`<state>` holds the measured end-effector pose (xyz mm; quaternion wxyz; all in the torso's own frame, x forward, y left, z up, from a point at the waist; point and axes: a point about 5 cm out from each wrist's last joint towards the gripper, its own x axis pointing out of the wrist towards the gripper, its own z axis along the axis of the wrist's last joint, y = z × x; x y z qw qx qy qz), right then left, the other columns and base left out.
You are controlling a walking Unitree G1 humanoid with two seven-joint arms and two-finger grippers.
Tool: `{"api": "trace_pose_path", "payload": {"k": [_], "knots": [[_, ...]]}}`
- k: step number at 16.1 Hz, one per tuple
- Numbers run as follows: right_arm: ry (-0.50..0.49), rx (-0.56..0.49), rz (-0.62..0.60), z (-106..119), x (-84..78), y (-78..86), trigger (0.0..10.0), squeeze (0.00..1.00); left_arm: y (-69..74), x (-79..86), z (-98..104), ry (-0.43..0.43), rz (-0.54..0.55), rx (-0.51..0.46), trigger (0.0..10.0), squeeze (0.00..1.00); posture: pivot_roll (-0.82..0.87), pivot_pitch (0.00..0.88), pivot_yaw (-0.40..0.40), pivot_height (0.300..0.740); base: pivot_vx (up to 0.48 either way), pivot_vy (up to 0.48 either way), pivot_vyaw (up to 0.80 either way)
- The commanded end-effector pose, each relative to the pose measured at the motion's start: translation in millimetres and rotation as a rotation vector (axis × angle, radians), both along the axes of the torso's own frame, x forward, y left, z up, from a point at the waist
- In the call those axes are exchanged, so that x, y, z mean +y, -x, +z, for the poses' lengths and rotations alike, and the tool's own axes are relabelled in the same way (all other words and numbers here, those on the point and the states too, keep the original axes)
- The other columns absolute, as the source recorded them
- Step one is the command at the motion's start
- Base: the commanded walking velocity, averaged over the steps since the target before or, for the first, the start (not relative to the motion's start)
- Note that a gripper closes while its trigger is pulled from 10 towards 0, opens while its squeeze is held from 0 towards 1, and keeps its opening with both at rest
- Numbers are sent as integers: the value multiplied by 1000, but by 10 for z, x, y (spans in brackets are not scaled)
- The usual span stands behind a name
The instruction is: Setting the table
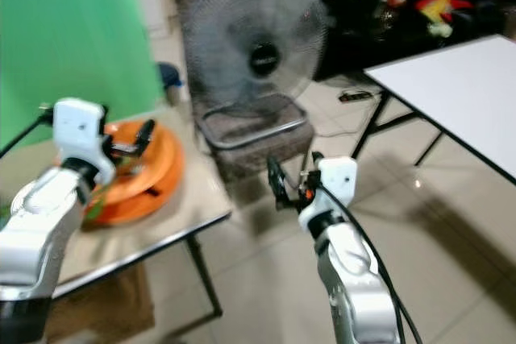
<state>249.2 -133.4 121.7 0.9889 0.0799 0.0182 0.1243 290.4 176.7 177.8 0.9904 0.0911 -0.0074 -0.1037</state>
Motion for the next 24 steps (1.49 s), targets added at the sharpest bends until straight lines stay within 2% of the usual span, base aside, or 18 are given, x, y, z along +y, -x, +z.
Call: {"api": "trace_pose_path", "payload": {"k": [1,4,8,10,14,16,19,22,24], "knots": [[-6,-4,-14,39,-34,-16,10000,0,33,-24,-6,-18,-29,14,10000,1000,68,0,3,740,0,0,0],[-16,33,21,-16,33,-1,10000,0,134,5,35,-31,-41,27,10000,1000,94,0,-14,740,0,80,0],[-39,52,48,9,116,-5,10000,0,115,107,138,-50,-26,29,10000,1000,92,0,-20,740,0,389,0],[-46,57,47,7,124,1,10000,0,108,143,114,-58,-7,44,10000,1000,99,0,-21,740,0,480,0],[-51,70,17,-20,59,22,10000,0,120,111,87,-52,-13,59,10000,1000,93,0,-17,740,0,480,-627],[-60,74,-25,-1,-24,57,10000,0,102,22,81,-42,-36,48,10000,1000,84,0,-13,740,0,0,-563],[-47,81,-53,-3,-106,140,10000,0,122,-74,33,-51,-57,53,10000,1000,60,0,-15,740,0,-480,-750],[-28,91,-22,-2,-139,193,10000,0,179,-127,20,-5,-47,51,10000,1000,72,0,-45,740,0,-160,0],[-7,92,52,11,-95,163,10000,0,195,-60,14,-12,-1,64,10000,1000,85,0,-61,740,0,0,0]]}}
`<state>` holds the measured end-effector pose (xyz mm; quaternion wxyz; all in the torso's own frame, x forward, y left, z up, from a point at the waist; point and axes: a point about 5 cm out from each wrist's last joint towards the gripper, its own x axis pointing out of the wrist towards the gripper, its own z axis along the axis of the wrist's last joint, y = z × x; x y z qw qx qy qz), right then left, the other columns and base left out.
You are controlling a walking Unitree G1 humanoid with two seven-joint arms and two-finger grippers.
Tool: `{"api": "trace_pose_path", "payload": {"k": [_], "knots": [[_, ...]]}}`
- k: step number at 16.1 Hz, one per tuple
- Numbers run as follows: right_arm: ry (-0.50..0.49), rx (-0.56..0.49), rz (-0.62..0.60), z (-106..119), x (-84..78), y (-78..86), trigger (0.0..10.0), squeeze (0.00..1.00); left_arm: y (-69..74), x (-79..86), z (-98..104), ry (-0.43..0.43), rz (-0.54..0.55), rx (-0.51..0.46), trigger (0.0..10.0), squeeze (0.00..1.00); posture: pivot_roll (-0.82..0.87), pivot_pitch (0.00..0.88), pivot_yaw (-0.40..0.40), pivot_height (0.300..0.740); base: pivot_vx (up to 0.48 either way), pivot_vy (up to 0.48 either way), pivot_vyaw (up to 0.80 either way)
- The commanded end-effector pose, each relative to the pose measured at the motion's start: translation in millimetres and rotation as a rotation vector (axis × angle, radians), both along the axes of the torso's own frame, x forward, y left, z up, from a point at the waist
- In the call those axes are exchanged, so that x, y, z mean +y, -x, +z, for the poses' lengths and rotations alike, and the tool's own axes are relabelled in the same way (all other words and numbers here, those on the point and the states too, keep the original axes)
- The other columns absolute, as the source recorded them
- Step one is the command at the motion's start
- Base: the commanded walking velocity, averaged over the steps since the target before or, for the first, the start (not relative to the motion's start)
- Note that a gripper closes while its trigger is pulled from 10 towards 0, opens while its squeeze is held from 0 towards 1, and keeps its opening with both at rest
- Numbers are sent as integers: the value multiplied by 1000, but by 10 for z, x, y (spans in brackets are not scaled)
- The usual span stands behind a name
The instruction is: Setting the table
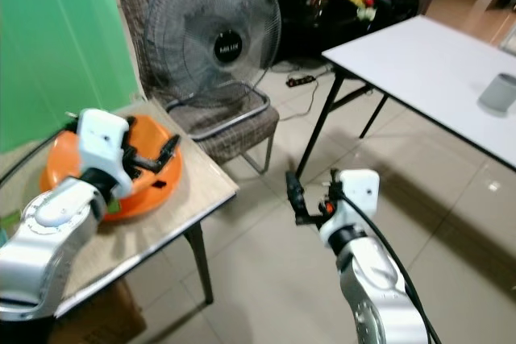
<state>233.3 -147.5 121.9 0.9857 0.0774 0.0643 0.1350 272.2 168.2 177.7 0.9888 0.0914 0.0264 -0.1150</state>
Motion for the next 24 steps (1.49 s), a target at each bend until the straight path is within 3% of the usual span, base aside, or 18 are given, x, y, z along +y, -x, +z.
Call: {"api": "trace_pose_path", "payload": {"k": [1,3,4,5,7,9,10,11,13,18,19,21,24], "knots": [[-12,5,59,19,74,-15,10000,0,6,89,9,8,47,13,10000,1000,84,0,-61,740,0,0,0],[13,-2,113,61,91,-61,10000,0,-17,179,44,-3,53,30,10000,1000,85,0,-63,740,0,0,0],[15,-6,126,67,88,-57,10000,153,-25,194,55,-9,55,30,10000,1000,86,0,-64,740,0,0,0],[18,-10,130,76,73,-69,10000,1000,-51,194,68,-9,56,32,10000,1000,86,0,-64,740,0,0,0],[86,-18,246,91,42,-59,10000,1000,-176,220,63,-46,49,89,10000,1000,78,0,-61,740,0,0,0],[122,-15,339,87,46,10,10000,1000,-192,278,11,-88,51,147,10000,992,79,0,-67,740,0,0,0],[124,-17,376,118,54,29,10000,1000,-209,298,24,-94,50,162,10000,196,78,0,-67,740,0,0,0],[124,-18,421,134,76,66,10000,1000,-218,324,26,-93,48,178,10000,0,71,0,-63,740,0,0,0],[147,-15,493,139,108,122,10000,1000,-244,291,17,-72,3,223,10000,0,54,0,-52,740,0,0,0],[191,17,529,100,84,186,10000,1000,-225,161,-107,-59,-62,346,10000,0,32,0,-40,740,0,0,0],[207,42,579,89,91,237,10000,1000,-214,155,-120,-56,-62,385,7333,0,24,0,-39,740,0,0,0],[202,70,603,72,94,294,10000,1000,-232,196,-125,-44,-35,412,0,0,16,0,-30,740,0,0,0],[202,82,602,70,93,313,10000,1000,-241,206,-167,-60,-29,456,0,0,7,0,-26,740,0,0,0]]}}
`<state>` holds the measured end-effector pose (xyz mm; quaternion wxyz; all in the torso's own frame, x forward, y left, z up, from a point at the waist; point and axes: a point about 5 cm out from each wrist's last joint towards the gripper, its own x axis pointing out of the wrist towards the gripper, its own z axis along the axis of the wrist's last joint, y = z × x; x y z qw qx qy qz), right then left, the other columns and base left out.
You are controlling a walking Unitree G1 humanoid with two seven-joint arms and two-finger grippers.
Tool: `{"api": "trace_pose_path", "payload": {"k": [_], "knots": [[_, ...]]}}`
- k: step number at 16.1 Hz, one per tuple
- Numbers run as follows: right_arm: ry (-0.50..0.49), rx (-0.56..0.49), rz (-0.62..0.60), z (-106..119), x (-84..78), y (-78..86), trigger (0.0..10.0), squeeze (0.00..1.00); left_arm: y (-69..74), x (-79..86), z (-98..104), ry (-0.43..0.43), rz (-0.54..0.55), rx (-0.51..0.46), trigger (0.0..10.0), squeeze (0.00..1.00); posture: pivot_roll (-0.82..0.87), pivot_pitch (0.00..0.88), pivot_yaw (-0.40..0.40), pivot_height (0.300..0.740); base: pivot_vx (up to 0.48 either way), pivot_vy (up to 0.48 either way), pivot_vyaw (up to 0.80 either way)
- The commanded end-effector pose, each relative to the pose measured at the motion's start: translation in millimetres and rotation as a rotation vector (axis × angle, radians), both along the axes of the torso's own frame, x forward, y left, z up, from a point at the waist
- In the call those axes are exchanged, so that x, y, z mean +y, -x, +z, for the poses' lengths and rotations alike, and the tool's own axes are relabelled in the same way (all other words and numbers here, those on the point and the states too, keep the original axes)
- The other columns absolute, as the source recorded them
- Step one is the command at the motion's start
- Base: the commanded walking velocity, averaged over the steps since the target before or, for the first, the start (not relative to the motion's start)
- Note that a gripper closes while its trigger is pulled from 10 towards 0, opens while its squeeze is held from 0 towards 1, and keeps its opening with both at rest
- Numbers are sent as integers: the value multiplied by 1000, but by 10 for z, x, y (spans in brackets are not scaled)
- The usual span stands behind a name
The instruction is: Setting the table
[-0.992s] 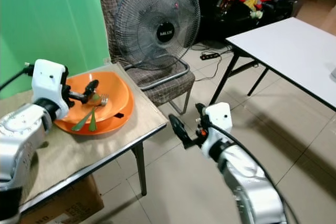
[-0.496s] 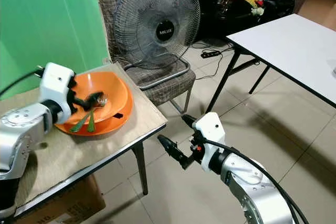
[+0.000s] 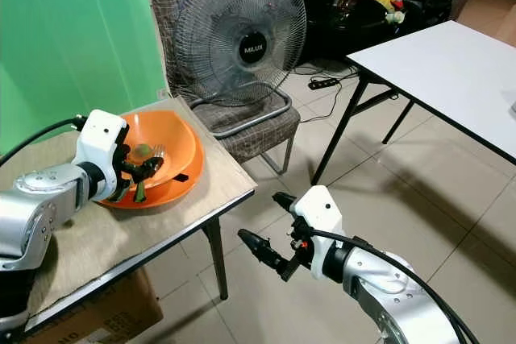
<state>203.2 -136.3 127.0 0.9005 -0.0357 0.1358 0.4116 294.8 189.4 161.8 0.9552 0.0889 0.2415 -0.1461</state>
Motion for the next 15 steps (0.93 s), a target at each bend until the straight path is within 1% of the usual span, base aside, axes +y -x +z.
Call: {"api": "trace_pose_path", "payload": {"k": [1,2,3,4,6,9,11,15], "knots": [[10,6,3,20,-20,19,10000,1000,-10,-14,-32,-13,-9,36,0,0,3,0,-27,740,0,0,0],[13,11,7,21,-22,26,10000,1000,-7,-20,-49,-15,-16,48,0,0,3,0,-27,740,0,0,0],[23,29,21,16,-25,40,10000,278,-5,-13,-95,-31,-25,81,0,0,1,0,-26,740,0,0,0],[43,50,39,11,-36,41,10000,0,-36,9,-112,-61,-30,107,0,0,2,0,-27,740,0,0,0],[60,66,67,25,-43,36,10000,0,-78,46,-102,-91,-34,126,0,0,1,0,-25,740,0,0,0],[69,81,108,61,-58,41,10000,0,-131,72,-59,-104,-49,140,0,0,3,0,-25,740,0,0,0],[82,87,123,76,-65,33,10000,0,-145,53,-73,-131,-92,169,0,0,7,0,-30,740,0,0,0],[83,98,162,101,-46,10,10000,0,-167,77,-139,-159,-113,215,0,0,14,0,-34,740,0,0,0]]}}
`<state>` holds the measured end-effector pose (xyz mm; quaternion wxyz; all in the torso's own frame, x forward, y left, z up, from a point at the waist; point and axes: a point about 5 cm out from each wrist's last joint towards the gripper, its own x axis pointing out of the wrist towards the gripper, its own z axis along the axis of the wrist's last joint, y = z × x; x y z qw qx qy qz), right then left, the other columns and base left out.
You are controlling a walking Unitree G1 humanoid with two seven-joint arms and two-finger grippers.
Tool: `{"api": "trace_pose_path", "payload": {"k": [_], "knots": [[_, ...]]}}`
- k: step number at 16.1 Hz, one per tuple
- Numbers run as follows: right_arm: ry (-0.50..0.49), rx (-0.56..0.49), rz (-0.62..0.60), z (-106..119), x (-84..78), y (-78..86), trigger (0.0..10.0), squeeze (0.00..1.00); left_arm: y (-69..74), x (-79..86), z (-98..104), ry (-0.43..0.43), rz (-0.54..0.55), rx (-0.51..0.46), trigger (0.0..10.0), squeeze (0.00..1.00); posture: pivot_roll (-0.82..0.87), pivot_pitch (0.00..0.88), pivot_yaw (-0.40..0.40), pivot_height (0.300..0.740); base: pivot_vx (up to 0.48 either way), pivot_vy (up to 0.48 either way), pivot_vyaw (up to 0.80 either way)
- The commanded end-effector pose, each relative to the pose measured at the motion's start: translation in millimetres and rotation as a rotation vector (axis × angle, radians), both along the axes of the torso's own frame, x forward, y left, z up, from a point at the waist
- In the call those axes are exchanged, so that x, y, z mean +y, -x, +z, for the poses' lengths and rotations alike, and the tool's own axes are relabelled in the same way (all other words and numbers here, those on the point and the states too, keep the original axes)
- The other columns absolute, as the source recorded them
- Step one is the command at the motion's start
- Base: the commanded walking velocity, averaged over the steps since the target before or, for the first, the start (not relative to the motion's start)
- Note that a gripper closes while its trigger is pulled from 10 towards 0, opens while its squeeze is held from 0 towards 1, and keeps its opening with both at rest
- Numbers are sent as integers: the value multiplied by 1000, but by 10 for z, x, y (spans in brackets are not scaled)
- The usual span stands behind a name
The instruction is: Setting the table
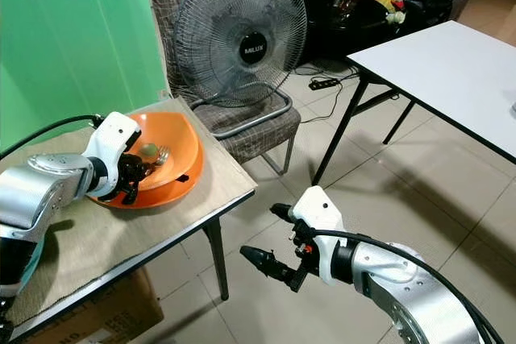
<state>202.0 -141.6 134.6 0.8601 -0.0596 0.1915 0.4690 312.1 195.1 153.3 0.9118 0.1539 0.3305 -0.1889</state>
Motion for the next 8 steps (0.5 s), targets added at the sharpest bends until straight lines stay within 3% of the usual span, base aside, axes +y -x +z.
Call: {"api": "trace_pose_path", "payload": {"k": [1,8], "knots": [[5,3,29,29,10,-2,10000,0,10,28,-62,-28,-1,39,0,0,15,0,-36,740,0,0,0],[7,-4,39,49,13,-23,10000,0,-37,42,-25,-10,22,20,0,0,18,0,-35,740,0,0,0]]}}
